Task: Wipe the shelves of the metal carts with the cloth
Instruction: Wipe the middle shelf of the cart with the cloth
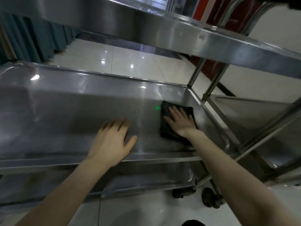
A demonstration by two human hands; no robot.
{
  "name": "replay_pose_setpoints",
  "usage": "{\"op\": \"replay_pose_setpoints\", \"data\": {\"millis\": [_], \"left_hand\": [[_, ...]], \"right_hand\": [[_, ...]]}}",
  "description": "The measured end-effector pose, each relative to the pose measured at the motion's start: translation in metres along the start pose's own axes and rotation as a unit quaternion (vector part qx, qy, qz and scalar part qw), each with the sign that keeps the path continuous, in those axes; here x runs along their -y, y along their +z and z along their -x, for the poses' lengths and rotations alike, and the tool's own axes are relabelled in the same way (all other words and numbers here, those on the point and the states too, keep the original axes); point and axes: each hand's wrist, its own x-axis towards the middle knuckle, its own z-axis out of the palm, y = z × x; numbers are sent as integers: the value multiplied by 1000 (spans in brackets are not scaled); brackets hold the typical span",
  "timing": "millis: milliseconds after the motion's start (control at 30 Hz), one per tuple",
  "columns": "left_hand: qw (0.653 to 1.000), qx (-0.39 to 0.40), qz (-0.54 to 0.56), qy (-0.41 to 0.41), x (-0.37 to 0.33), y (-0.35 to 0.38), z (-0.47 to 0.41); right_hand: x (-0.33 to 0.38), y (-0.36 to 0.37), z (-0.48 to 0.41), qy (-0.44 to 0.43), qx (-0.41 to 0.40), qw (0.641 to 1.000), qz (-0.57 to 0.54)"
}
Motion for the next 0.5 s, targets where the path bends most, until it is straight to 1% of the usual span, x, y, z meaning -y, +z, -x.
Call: {"op": "replay_pose_setpoints", "data": {"millis": [100, 133, 200, 267, 367, 433, 500], "left_hand": [[1000, -8, 10, 1, 0, -3, 0], [1000, -2, 14, -1, 0, -3, -1], [999, 26, 21, -10, 3, -1, -3], [999, 49, 14, -16, 4, 1, -5], [999, 48, 7, -11, 2, 1, -5], [999, 46, 6, -12, 0, 0, -5], [999, 43, 0, -10, 0, 0, -5]], "right_hand": [[81, 11, 14, -135, 19, 991, 4], [92, 11, 18, -162, 26, 986, 3], [82, 6, 23, -186, 39, 982, -7], [42, -1, 26, -150, 31, 988, -13], [-46, -10, 34, -5, 10, 1000, -5], [-95, -14, 47, 81, 10, 997, 8], [-114, -12, 62, 112, 10, 993, 19]]}}
